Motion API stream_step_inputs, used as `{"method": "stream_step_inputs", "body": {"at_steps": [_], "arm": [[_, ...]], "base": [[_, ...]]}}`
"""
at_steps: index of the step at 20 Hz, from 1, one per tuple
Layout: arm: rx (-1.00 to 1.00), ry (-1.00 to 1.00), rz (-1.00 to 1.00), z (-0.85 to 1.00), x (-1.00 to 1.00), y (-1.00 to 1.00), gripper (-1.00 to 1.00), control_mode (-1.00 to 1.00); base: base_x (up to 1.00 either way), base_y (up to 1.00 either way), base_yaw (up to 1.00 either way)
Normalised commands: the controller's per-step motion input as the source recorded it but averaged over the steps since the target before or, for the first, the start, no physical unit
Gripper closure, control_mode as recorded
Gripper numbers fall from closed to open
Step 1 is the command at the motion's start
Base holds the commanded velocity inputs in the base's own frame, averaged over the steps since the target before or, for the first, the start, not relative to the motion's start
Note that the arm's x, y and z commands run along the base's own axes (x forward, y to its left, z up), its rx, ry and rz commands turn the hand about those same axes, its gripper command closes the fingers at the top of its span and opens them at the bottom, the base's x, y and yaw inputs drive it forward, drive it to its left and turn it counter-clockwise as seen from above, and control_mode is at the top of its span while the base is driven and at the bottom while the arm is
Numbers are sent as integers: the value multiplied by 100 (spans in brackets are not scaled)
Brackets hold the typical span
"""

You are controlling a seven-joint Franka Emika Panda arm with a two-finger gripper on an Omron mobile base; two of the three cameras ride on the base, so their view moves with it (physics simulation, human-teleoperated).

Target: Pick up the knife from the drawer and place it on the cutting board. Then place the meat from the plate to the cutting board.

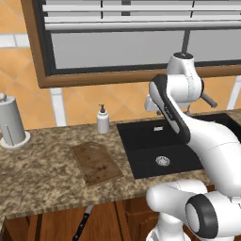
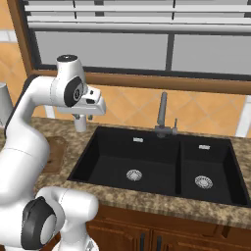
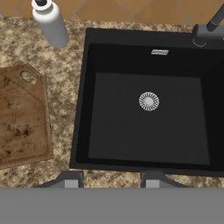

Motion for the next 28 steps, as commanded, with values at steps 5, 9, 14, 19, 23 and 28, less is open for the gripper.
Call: {"method": "stream_step_inputs", "body": {"at_steps": [5, 9, 14, 19, 23, 28], "arm": [[0, 0, 0, -3, -10, 0, -100, -100], [0, 0, 0, 0, 0, 0, -100, -100], [0, 0, 0, -1, -3, 0, -100, 100], [0, 0, 0, 0, 0, 0, -100, 100], [0, 0, 0, 0, 0, 0, -100, 100], [0, 0, 0, 0, 0, 0, -100, 100]], "base": [[0, 0, 0], [0, 0, 0], [-3, -2, 4], [-43, -43, 60], [-53, -24, 83], [-16, -2, 97]]}}
